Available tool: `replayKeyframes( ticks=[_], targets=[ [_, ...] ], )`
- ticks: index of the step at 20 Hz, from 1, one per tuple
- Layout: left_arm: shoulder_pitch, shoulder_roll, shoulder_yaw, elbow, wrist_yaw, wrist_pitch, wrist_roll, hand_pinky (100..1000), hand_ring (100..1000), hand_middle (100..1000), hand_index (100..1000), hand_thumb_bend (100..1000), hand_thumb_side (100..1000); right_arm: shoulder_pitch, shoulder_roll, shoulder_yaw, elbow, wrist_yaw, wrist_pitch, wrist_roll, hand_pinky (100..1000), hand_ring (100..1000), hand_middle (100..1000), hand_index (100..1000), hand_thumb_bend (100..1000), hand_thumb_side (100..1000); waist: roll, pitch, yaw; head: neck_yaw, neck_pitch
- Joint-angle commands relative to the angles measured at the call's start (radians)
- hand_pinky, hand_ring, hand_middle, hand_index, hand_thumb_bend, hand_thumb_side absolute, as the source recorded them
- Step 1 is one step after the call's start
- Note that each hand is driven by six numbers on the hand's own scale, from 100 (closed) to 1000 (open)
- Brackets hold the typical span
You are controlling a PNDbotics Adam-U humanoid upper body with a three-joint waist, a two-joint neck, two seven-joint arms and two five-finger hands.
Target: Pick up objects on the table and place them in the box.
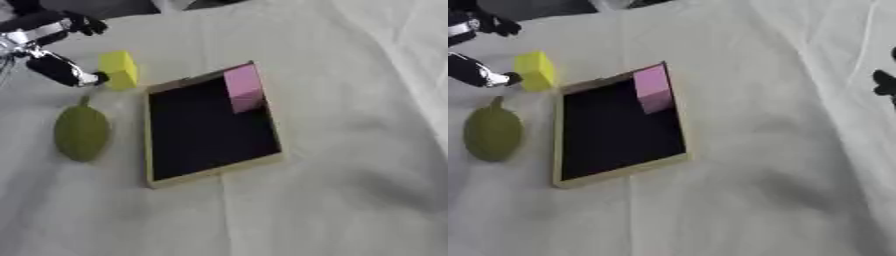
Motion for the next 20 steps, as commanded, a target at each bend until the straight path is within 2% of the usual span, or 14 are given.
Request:
replayKeyframes(
  ticks=[1,7,13,15,20],
  targets=[
    [-0.022,0.035,0.011,-0.004,-0.007,-0.004,0.011,976,901,850,931,438,172,-0.012,-0.008,0.001,-0.02,0.002,0.002,0.003,922,1000,543,838,100,652,-0.013,-0.003,0.003,0.008,-0.021],
    [-0.032,0.025,0.019,0.01,-0.002,-0.013,0.035,976,904,859,930,401,117,-0.024,-0.004,0.006,-0.02,0.005,0.005,0.012,924,1000,542,839,100,654,-0.014,0.019,0.006,0.017,-0.044],
    [-0.047,0.012,0.016,0.018,0.017,-0.03,0.047,975,901,854,927,374,119,-0.035,0.002,0.014,-0.02,0.007,0.017,0.022,925,1000,541,839,100,657,-0.009,0.034,0.007,0.022,-0.059],
    [-0.051,0.007,0.011,0.02,0.039,-0.034,0.026,976,900,851,926,354,151,-0.035,0.004,0.016,-0.02,0.008,0.022,0.025,926,1000,541,839,100,658,-0.007,0.036,0.007,0.021,-0.06],
    [-0.058,0.001,0.01,0.034,0.062,-0.004,-0.045,973,895,844,923,342,148,-0.043,0.006,0.019,-0.02,0.007,0.03,0.03,927,1000,541,840,100,661,-0.001,0.042,0.003,0.024,-0.066]
  ],
)
